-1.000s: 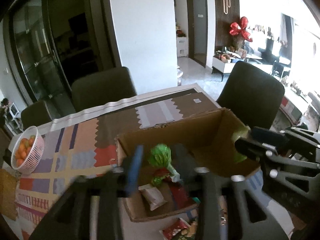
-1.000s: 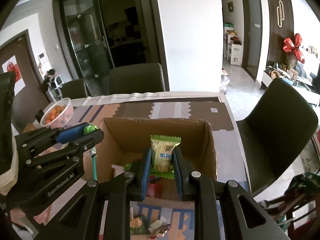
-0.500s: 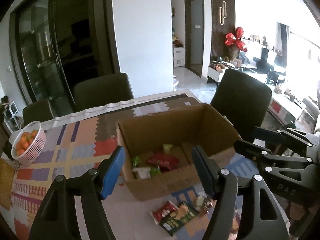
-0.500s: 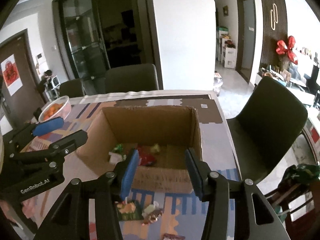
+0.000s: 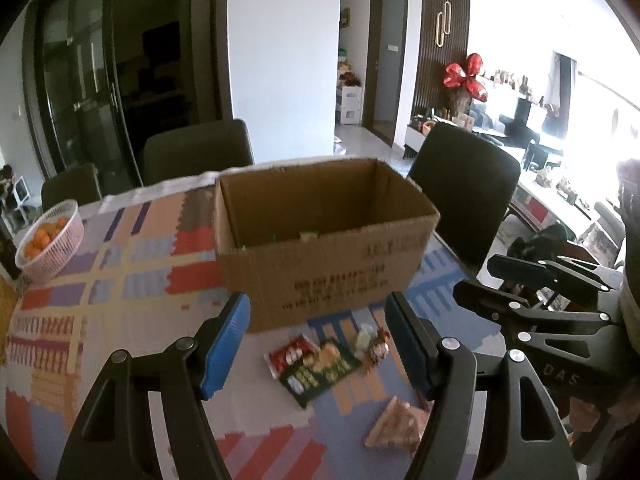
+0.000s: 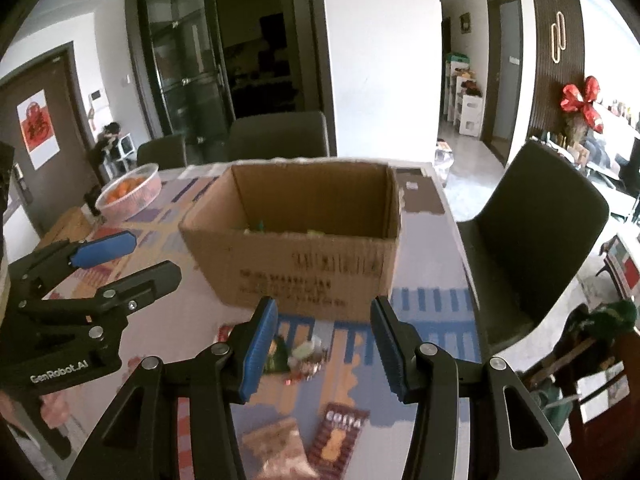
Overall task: Organize snacks
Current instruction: 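Move both open tools back from the box to the remaining snacks, then grasp the Fortune biscuits bag with the right tool while the left tool grasps the COSTA biscuit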
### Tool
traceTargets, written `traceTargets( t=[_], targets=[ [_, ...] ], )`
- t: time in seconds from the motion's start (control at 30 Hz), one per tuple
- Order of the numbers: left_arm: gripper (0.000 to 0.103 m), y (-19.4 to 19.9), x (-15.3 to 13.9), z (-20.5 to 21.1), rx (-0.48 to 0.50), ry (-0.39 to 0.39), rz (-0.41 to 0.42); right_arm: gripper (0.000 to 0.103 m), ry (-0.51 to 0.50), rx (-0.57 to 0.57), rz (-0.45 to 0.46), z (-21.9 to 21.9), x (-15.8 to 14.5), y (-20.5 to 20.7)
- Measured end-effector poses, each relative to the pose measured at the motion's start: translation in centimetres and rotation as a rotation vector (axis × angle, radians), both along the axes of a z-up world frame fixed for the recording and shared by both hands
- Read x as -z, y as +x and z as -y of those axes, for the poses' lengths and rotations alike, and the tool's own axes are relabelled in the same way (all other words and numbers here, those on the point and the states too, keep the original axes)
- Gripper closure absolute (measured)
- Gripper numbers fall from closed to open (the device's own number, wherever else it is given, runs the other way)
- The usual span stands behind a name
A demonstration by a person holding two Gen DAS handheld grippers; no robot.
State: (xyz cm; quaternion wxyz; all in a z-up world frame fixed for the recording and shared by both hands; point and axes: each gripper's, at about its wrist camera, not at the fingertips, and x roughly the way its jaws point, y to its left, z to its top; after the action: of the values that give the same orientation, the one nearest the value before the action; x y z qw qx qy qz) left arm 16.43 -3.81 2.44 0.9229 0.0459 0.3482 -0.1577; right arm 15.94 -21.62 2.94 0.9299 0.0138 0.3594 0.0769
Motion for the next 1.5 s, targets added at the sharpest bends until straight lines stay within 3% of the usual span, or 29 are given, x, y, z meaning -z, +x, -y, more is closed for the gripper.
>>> traceTargets(
  t=[0.2, 0.3, 1.0, 1.27, 1.5],
  targets=[
    [0.032, -2.2, 2.1, -0.5, -0.025, 0.012, -0.045, 0.053, -0.005, -0.035, -0.061, -0.6, 2.0, -1.7],
    [0.032, -3.1, 3.3, -0.8, -0.041, 0.028, -0.066, 0.046, 0.001, -0.064, -0.104, -1.0, 3.3, -2.2],
    [0.032, -5.9, 10.4, -1.1, -0.048, 0.052, -0.282, 0.046, 0.033, -0.196, -0.376, -2.6, 12.0, -4.0],
    [0.032, -5.9, 11.4, -1.3, -0.062, 0.066, -0.310, 0.046, 0.042, -0.218, -0.443, -3.2, 14.2, -3.6],
    [0.032, -5.8, 12.0, -1.3, -0.062, 0.070, -0.328, 0.050, 0.033, -0.241, -0.436, -4.0, 14.7, -3.8]
  ],
)
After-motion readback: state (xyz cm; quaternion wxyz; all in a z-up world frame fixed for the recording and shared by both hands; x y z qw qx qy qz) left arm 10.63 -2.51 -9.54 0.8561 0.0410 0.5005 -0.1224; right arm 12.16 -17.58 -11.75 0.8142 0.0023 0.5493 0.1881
